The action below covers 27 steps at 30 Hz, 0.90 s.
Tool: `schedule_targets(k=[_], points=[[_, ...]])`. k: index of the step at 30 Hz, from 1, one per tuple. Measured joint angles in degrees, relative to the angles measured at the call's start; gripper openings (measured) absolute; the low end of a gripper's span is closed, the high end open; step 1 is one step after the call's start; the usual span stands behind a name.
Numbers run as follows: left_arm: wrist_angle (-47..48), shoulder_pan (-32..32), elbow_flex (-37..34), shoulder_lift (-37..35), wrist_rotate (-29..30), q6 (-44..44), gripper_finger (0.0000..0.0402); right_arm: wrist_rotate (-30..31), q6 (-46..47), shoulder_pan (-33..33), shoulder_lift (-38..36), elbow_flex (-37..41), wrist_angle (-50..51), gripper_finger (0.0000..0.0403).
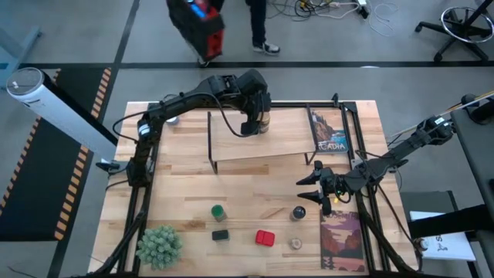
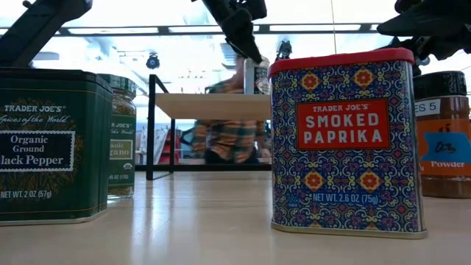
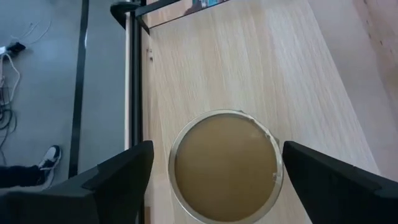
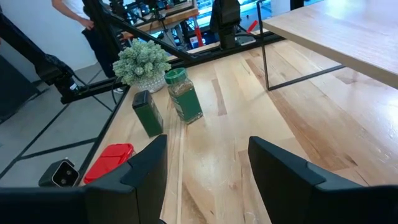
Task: Shelf spices
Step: Put the gold seasoning bottle on the shelf
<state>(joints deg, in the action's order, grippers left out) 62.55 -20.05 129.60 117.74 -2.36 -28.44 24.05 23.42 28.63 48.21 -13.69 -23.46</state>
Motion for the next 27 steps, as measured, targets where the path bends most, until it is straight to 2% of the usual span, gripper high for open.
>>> schedule_targets(k=[27], points=[[2.35,0.89,0.0,-1.03,4.93,0.45,0.0335,-0.01,0.04,0.0,0.02,0.0,0.0,0.0199]])
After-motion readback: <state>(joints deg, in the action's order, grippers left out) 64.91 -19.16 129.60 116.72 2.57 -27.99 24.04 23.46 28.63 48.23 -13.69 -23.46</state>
